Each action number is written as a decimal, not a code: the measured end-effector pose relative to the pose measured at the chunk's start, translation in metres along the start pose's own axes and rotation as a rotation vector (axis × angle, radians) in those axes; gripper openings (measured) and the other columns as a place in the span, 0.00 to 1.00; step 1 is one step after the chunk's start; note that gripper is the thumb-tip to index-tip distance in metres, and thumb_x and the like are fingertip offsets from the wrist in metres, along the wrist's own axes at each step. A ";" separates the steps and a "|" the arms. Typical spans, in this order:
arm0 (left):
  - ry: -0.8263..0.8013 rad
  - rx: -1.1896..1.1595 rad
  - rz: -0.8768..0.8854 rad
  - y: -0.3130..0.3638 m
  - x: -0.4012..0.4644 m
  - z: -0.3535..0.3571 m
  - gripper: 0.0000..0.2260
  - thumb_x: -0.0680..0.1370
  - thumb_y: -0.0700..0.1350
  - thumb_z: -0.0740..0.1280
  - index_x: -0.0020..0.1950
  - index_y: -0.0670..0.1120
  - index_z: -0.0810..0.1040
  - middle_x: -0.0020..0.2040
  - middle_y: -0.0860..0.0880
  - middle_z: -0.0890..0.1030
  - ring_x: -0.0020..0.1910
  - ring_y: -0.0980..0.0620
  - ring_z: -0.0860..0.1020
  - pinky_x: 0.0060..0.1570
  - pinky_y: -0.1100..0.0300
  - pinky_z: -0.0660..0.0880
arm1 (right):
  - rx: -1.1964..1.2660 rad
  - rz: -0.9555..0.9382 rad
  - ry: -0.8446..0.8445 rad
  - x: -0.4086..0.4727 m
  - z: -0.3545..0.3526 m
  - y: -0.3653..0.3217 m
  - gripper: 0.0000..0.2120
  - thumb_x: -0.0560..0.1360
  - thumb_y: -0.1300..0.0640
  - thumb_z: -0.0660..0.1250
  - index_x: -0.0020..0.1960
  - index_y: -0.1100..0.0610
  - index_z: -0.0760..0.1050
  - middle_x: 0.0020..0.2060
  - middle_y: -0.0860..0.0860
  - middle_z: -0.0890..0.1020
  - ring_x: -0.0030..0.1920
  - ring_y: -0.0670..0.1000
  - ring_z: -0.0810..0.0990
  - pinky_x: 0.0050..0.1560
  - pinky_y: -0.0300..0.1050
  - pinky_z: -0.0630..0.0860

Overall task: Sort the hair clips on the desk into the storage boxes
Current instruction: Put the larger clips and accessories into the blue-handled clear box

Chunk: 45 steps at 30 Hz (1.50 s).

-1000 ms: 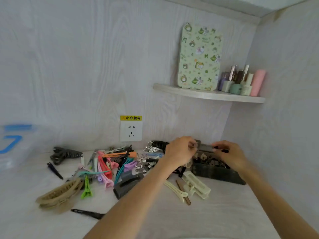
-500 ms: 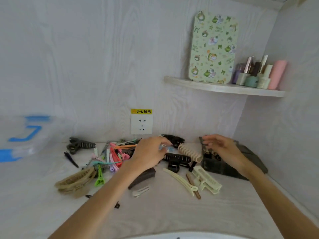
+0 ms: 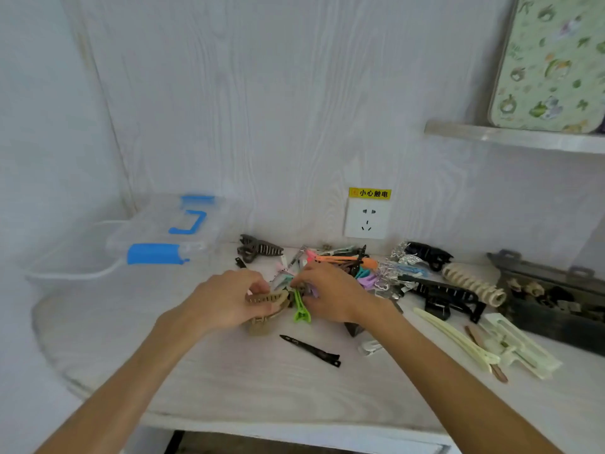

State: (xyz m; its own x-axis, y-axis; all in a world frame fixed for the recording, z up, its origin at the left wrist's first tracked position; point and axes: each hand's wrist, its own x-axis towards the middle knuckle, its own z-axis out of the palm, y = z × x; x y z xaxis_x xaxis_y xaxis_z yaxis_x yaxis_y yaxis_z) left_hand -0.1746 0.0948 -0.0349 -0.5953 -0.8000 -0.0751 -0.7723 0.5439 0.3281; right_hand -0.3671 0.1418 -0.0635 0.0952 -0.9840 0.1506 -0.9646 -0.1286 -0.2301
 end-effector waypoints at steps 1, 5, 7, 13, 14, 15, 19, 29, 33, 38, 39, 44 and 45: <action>0.077 -0.007 0.013 -0.001 0.000 -0.001 0.09 0.74 0.57 0.66 0.53 0.58 0.77 0.52 0.58 0.79 0.52 0.56 0.78 0.51 0.58 0.73 | -0.044 0.000 0.016 0.000 0.002 0.002 0.18 0.73 0.59 0.64 0.62 0.51 0.75 0.55 0.53 0.76 0.58 0.55 0.73 0.55 0.49 0.70; 0.449 0.033 0.048 0.004 0.003 -0.013 0.06 0.77 0.49 0.65 0.53 0.55 0.78 0.50 0.57 0.82 0.50 0.54 0.79 0.46 0.59 0.73 | -0.130 -0.005 0.138 -0.005 0.004 0.009 0.17 0.74 0.58 0.65 0.62 0.50 0.76 0.52 0.52 0.75 0.56 0.54 0.73 0.51 0.48 0.69; 0.338 0.070 0.063 0.010 0.005 -0.016 0.15 0.75 0.60 0.63 0.58 0.55 0.76 0.55 0.58 0.79 0.54 0.55 0.77 0.51 0.57 0.73 | -0.176 -0.036 0.158 -0.007 0.004 0.006 0.16 0.73 0.59 0.65 0.61 0.51 0.77 0.51 0.52 0.75 0.55 0.54 0.72 0.51 0.48 0.69; -0.147 0.132 0.096 0.014 -0.012 0.008 0.26 0.69 0.71 0.59 0.63 0.61 0.71 0.63 0.58 0.75 0.61 0.53 0.73 0.57 0.56 0.70 | -0.222 -0.057 0.120 -0.011 0.002 0.001 0.16 0.73 0.65 0.62 0.56 0.54 0.79 0.52 0.51 0.79 0.53 0.54 0.77 0.48 0.52 0.76; -0.131 0.115 0.078 0.010 -0.013 0.008 0.24 0.71 0.70 0.59 0.62 0.60 0.72 0.62 0.57 0.75 0.60 0.53 0.74 0.56 0.56 0.71 | -0.200 -0.044 0.116 -0.012 -0.001 0.002 0.13 0.73 0.64 0.64 0.55 0.54 0.79 0.51 0.50 0.80 0.52 0.53 0.77 0.47 0.49 0.75; -0.134 0.112 0.059 0.007 -0.013 0.006 0.22 0.72 0.69 0.59 0.61 0.60 0.73 0.62 0.57 0.75 0.59 0.53 0.74 0.56 0.57 0.71 | -0.159 -0.025 0.098 -0.013 -0.004 0.004 0.10 0.72 0.61 0.65 0.52 0.54 0.78 0.48 0.49 0.80 0.50 0.52 0.77 0.46 0.46 0.73; -0.157 0.060 0.051 0.000 -0.010 -0.006 0.19 0.74 0.66 0.59 0.59 0.59 0.75 0.62 0.57 0.75 0.61 0.54 0.73 0.61 0.55 0.70 | 0.175 0.104 -0.060 -0.022 -0.023 0.007 0.05 0.71 0.59 0.71 0.45 0.58 0.79 0.37 0.46 0.79 0.40 0.47 0.77 0.43 0.39 0.73; 0.082 0.132 0.111 0.031 0.030 0.019 0.15 0.74 0.52 0.68 0.61 0.57 0.76 0.62 0.52 0.77 0.57 0.50 0.76 0.51 0.57 0.71 | 1.470 0.616 0.136 -0.039 -0.059 0.013 0.11 0.78 0.67 0.58 0.54 0.60 0.76 0.44 0.55 0.79 0.46 0.53 0.79 0.37 0.35 0.80; 0.113 0.134 0.129 0.029 0.032 0.019 0.15 0.73 0.54 0.69 0.59 0.58 0.78 0.59 0.54 0.79 0.54 0.52 0.77 0.47 0.60 0.70 | 1.606 0.671 0.115 -0.042 -0.056 0.018 0.10 0.76 0.62 0.63 0.56 0.63 0.76 0.46 0.58 0.78 0.46 0.54 0.79 0.34 0.36 0.79; 0.032 0.021 0.098 0.023 0.044 0.005 0.13 0.73 0.54 0.69 0.57 0.58 0.79 0.57 0.58 0.78 0.54 0.55 0.77 0.49 0.59 0.71 | 1.562 0.692 0.076 -0.031 -0.052 0.032 0.12 0.75 0.62 0.66 0.57 0.64 0.75 0.45 0.57 0.79 0.49 0.54 0.79 0.34 0.36 0.80; 0.007 0.022 0.103 0.022 0.047 0.002 0.13 0.73 0.54 0.70 0.57 0.57 0.79 0.57 0.58 0.79 0.53 0.56 0.77 0.51 0.58 0.73 | 1.480 0.673 0.030 -0.027 -0.053 0.033 0.13 0.75 0.62 0.66 0.59 0.64 0.74 0.46 0.57 0.79 0.48 0.53 0.79 0.36 0.36 0.81; -0.032 -0.064 0.088 0.017 0.078 -0.012 0.14 0.70 0.54 0.73 0.54 0.53 0.81 0.52 0.58 0.81 0.48 0.56 0.78 0.54 0.56 0.76 | 0.523 0.240 -0.287 -0.006 -0.052 0.028 0.18 0.71 0.60 0.71 0.60 0.53 0.76 0.51 0.46 0.81 0.43 0.43 0.80 0.48 0.32 0.76; -0.049 -0.061 0.079 0.017 0.085 -0.012 0.15 0.69 0.55 0.73 0.54 0.53 0.81 0.52 0.57 0.82 0.49 0.55 0.79 0.55 0.55 0.76 | 0.441 0.138 -0.307 -0.003 -0.050 0.024 0.18 0.70 0.60 0.72 0.59 0.52 0.76 0.48 0.43 0.81 0.40 0.41 0.80 0.47 0.30 0.75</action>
State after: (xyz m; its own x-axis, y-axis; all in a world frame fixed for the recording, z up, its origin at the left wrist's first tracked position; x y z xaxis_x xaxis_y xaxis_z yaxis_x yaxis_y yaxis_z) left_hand -0.2352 0.0328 -0.0243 -0.6651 -0.7411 -0.0917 -0.7083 0.5871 0.3919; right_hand -0.4024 0.1477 -0.0211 0.1058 -0.9777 -0.1816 -0.7854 0.0299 -0.6182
